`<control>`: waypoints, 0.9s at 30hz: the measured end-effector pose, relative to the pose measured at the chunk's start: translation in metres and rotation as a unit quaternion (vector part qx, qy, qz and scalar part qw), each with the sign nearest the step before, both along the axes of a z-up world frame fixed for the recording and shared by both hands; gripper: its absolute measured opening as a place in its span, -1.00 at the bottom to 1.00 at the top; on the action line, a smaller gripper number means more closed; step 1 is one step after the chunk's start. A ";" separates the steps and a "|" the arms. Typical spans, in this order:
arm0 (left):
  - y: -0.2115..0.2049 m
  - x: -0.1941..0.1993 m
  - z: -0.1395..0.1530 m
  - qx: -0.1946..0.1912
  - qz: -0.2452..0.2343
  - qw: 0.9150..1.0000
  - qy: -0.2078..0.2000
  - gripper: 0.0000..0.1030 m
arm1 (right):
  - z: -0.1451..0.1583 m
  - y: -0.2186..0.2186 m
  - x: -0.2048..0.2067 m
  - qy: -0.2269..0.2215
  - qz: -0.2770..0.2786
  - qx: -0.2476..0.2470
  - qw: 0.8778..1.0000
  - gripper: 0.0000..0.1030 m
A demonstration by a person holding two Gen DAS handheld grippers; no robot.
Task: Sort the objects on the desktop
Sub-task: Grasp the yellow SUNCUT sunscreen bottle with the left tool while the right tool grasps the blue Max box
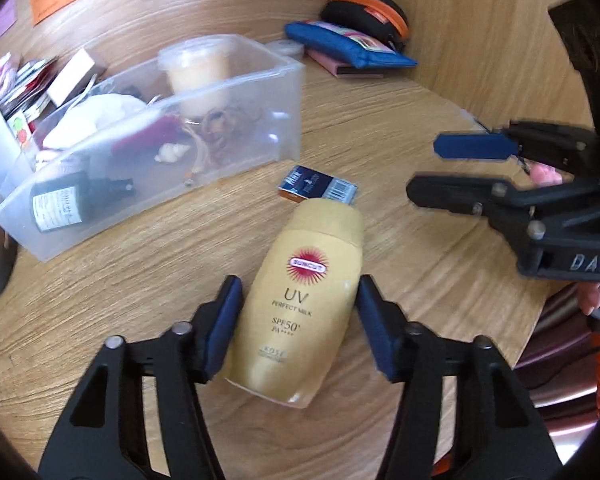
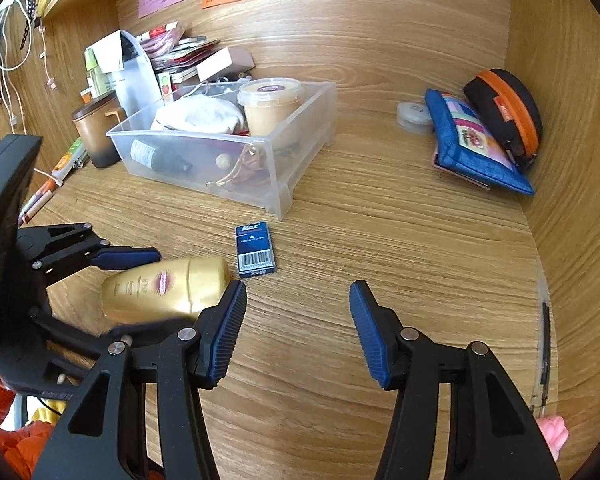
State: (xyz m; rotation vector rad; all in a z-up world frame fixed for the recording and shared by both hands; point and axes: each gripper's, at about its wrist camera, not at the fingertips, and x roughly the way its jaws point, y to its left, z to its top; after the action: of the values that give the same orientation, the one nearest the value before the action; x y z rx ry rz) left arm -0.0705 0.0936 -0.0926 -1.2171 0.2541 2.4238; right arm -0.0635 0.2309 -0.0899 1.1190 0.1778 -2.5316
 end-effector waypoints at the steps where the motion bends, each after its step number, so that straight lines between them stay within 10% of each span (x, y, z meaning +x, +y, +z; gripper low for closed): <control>1: -0.003 -0.001 0.000 0.002 0.003 1.000 -0.002 -0.04 | -0.002 -0.002 -0.002 -0.002 0.004 0.000 1.000 -0.03; 17: -0.049 -0.021 0.001 0.041 0.046 0.998 -0.020 -0.09 | -0.029 -0.060 -0.042 -0.027 0.054 0.057 0.997 -0.03; 27: -0.055 -0.026 0.001 0.063 0.046 0.996 -0.030 -0.11 | -0.030 -0.061 -0.051 -0.042 0.067 0.029 0.996 -0.52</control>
State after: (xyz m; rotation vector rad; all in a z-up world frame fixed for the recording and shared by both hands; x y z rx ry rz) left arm -0.0965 0.0386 -0.0916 -1.2678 0.0267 2.4350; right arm -0.1148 0.1703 -0.1203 1.1918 0.2969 -2.3715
